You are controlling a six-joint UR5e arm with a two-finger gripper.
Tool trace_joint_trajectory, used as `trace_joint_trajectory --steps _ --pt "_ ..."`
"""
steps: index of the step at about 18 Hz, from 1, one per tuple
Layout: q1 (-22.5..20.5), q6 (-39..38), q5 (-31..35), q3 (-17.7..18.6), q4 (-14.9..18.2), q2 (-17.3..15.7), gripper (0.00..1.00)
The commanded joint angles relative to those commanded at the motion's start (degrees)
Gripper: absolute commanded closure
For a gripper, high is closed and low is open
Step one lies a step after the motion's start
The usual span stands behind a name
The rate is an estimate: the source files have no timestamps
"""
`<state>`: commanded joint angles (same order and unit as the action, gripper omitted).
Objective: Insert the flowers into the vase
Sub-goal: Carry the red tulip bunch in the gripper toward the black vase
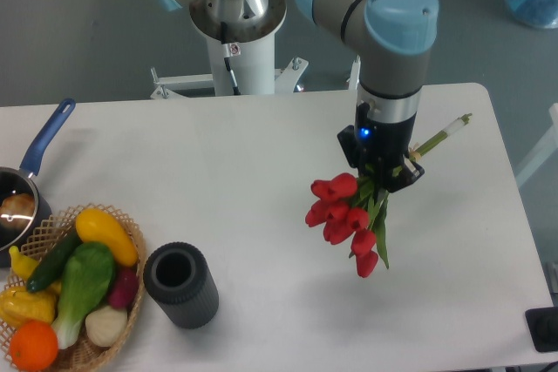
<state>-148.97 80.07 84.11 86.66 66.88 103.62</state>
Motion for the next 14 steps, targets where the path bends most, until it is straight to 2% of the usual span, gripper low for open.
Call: trace_joint_trajectory --steps 4,7,11,14 --pt "0.09 -0.88 -2.62 0.0 0.0 -0.97 0.99" --pt "-1.22 -4.73 -12.19 0.88 -0.35 -1.75 0.99" --pt "-1.32 -8.43 -18.44 1.23 -0.88 -3.25 1.0" --pt "-0.97 -15.09 -27.39 1.41 -4.99 -3.96 1.0"
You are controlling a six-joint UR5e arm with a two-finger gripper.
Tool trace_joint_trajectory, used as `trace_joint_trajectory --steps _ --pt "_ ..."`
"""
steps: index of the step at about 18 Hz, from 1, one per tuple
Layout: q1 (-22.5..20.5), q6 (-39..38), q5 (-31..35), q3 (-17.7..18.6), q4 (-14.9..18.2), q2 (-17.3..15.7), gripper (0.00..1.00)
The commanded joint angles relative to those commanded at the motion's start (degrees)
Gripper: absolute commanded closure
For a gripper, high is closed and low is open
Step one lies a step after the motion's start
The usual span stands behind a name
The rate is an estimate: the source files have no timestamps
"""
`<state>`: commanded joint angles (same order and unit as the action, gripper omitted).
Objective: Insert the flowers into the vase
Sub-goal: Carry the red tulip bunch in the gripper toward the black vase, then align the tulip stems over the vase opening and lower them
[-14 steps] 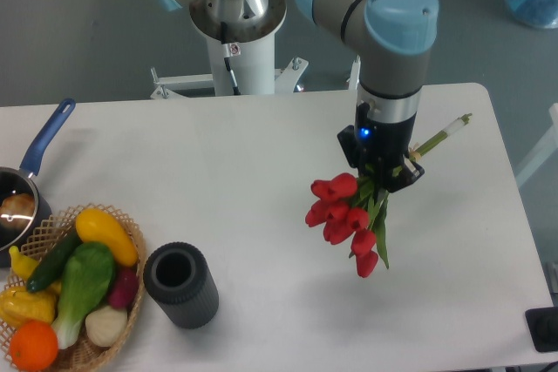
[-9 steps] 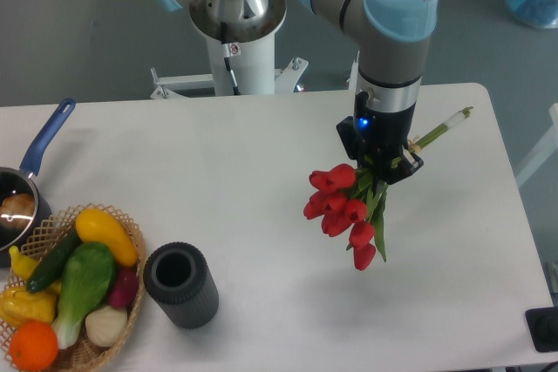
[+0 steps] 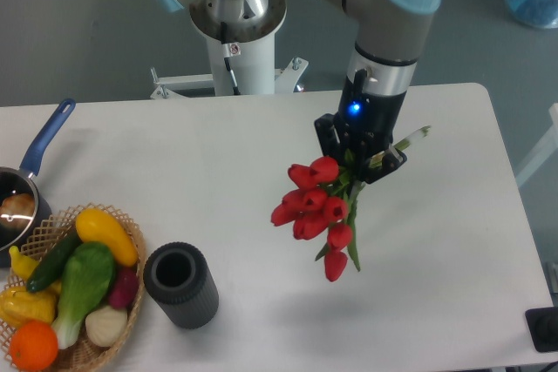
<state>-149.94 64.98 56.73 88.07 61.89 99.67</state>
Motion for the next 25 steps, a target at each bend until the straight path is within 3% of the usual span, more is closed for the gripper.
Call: trace_joint_trajectory --steps 3,5,10,19,25 --pt "0.35 -13.18 -9.85 0.96 -8.42 0.09 1.0" --pt "0.96 -18.47 -14.17 1.32 -11.78 0.44 1.0" --pt "2.81 -19.37 -26.04 2.02 -12.23 2.02 1.0" --pt "8.78 -21.3 -28.77 1.85 -13.73 3.78 1.0" --pt "9.76 -21.3 -30.8 0.01 -14.95 6.5 0.96"
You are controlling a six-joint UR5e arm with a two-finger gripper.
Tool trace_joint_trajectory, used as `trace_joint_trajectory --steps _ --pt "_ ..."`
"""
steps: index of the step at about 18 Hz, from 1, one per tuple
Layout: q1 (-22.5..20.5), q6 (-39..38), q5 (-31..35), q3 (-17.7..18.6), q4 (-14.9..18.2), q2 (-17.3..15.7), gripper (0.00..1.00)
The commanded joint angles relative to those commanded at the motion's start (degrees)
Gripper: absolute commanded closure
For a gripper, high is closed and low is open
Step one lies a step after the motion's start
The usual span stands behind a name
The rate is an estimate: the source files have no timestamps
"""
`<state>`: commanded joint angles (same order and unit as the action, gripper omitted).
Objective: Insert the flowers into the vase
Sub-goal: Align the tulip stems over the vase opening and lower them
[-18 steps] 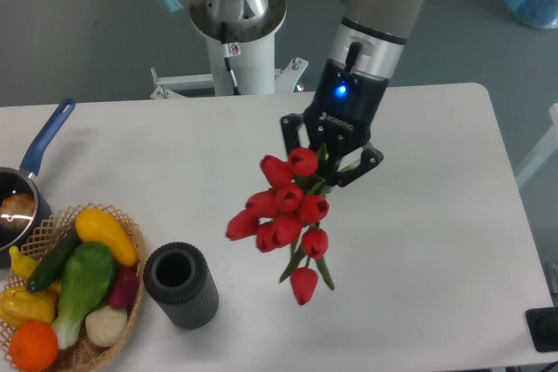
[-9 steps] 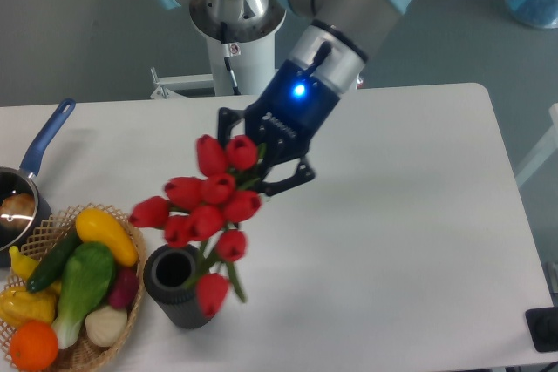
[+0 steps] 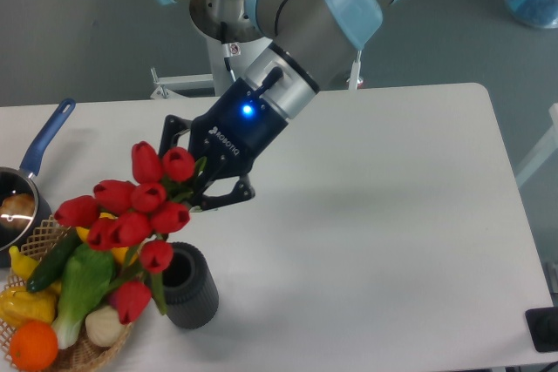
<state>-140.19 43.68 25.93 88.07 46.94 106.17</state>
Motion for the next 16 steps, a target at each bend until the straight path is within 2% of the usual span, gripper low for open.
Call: trace_joint_trajectory --steps 3,5,7,9,13,16 --pt "0.26 0.0 -0.53 -2.37 -0.09 1.84 0.96" --pt "0.35 -0.26 -0.53 -5.26 -0.18 3.69 0.96" --pt "0.35 -4.19 -0.53 -8.78 -0.62 5.97 0.97" --pt "0.44 -6.15 -0.61 -10.72 -1.32 6.42 0.97" --pt "0.62 -6.24 -2.54 -11.25 -1.41 6.42 0.97" --pt "0.53 -6.24 -4.22 -11.78 -2.72 7.21 0.97"
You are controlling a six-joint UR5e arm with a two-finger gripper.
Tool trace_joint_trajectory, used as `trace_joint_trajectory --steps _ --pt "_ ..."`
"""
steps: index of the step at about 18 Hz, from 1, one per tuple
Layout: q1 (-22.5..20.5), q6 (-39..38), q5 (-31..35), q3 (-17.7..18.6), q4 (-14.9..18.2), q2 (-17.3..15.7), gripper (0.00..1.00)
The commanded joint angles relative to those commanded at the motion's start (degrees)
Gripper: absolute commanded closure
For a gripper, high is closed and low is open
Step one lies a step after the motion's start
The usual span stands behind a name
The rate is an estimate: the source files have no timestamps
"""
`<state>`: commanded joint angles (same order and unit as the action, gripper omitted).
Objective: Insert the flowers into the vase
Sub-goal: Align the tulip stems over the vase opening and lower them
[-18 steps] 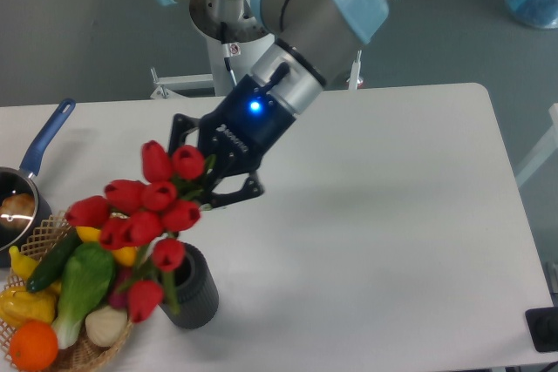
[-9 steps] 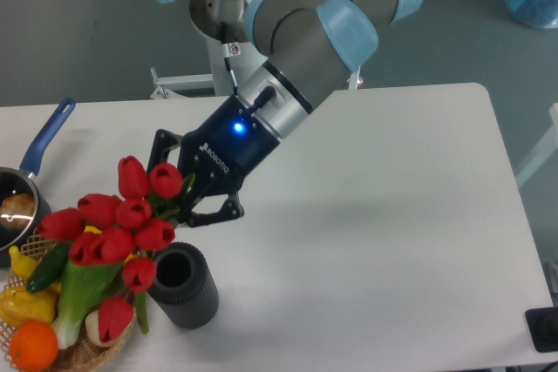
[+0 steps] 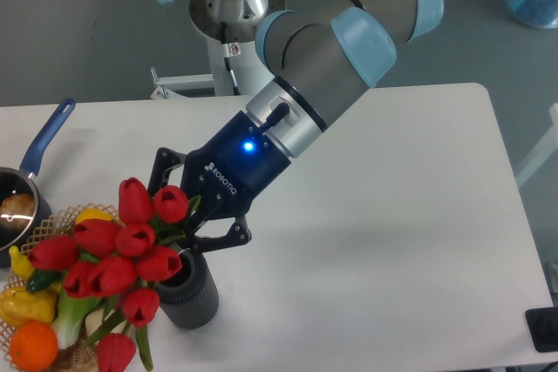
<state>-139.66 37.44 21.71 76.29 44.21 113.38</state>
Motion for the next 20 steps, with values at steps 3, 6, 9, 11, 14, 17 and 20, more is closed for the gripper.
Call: trace_joint_trajectory --steps 3,6,9,11,14,17,20 --pt "0.09 0.0 -1.23 -0.09 -0.88 0.35 0.96" --pt "0.0 0.7 -2.9 -0.09 -1.06 0.79 0.96" --pt "0.09 2.1 -3.08 -0.09 -1.06 1.32 0.96" --pt "0.18 3.16 -4.13 -0.09 -1.15 2.11 0.96" --pt "0.7 3.51 -4.31 0.09 -1.15 2.99 0.96" --pt "0.88 6.49 -4.31 0.0 -1.15 3.96 0.96" --pt "1.31 6.85 -4.31 0.0 -1.15 4.4 0.96"
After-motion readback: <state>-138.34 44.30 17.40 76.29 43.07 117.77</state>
